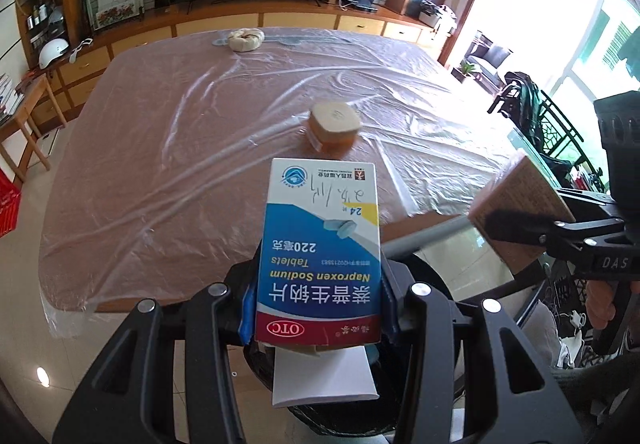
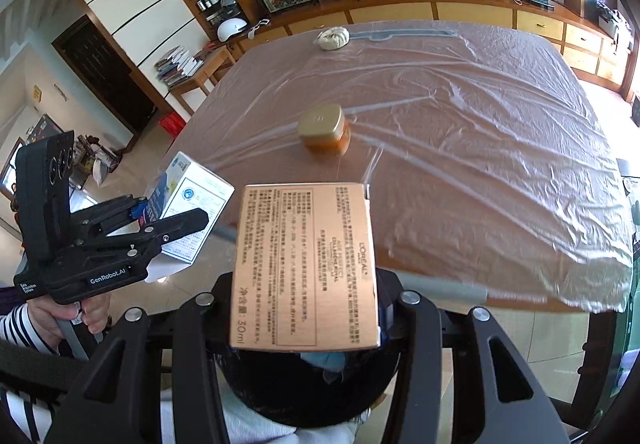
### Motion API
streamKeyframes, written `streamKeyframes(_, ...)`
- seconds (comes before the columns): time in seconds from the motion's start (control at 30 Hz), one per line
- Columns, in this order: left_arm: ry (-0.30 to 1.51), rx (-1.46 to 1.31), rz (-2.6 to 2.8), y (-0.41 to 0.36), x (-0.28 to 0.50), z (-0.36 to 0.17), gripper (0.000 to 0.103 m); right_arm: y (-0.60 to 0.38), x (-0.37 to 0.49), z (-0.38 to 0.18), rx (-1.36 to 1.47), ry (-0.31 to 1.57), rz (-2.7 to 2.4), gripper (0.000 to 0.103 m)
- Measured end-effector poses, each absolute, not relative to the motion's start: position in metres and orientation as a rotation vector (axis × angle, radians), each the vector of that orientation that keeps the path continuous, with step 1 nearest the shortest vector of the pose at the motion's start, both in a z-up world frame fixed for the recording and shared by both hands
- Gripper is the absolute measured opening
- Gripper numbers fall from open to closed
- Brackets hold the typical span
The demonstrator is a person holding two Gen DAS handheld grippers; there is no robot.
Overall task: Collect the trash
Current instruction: 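Carry the white medicine box and cardboard box over the black bin with both tools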
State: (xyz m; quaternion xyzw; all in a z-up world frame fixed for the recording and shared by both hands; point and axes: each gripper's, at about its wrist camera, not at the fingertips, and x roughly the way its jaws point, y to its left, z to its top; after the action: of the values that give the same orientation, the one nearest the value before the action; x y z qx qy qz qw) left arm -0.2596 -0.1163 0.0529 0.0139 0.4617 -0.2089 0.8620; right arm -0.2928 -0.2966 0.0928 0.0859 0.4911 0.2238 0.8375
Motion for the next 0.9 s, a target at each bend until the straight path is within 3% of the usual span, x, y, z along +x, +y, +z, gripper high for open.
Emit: streamKeyframes(0.9,1.087,0.103,-0.46,-0.139,-0.316,0.005,0.047,-0.288,-0.343,0.039,0.07,1.168,0.488,0.046)
